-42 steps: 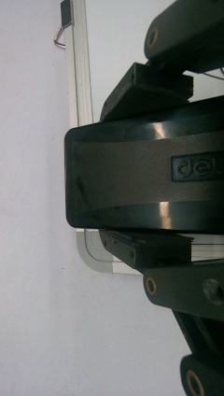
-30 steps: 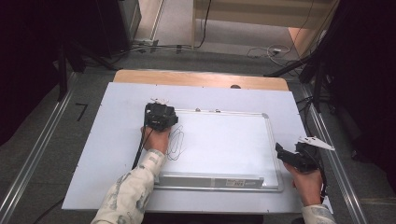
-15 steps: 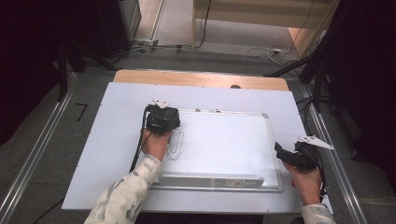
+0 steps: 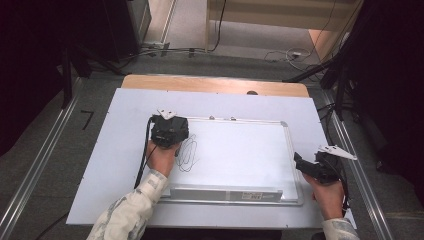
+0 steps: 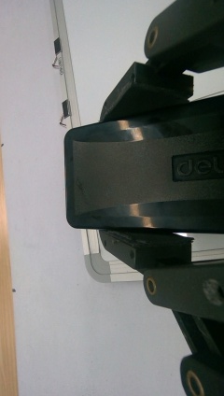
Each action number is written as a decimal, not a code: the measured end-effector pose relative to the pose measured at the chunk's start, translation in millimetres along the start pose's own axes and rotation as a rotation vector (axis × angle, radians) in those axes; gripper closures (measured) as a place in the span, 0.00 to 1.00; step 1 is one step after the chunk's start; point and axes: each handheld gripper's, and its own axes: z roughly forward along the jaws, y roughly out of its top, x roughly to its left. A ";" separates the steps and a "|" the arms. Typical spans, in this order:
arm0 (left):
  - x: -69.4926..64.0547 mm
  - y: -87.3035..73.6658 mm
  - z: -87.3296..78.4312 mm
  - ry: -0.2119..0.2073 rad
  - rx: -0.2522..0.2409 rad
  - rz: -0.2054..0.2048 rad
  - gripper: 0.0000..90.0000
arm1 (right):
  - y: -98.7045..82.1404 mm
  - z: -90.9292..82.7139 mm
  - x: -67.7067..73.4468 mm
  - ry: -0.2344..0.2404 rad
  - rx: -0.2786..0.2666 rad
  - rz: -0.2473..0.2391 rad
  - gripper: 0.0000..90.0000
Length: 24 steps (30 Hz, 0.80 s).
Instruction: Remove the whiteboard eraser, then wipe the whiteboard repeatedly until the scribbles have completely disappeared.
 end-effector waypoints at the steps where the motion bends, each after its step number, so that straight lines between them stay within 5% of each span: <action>1: 0.0 0.0 0.0 0.000 0.000 0.000 0.46 | 0.0 0.0 0.0 0.000 0.000 0.000 0.17; 24: -11.9 -12.7 -7.8 -0.058 0.018 0.035 0.46 | -1.1 -0.5 0.0 -0.004 0.004 0.000 0.16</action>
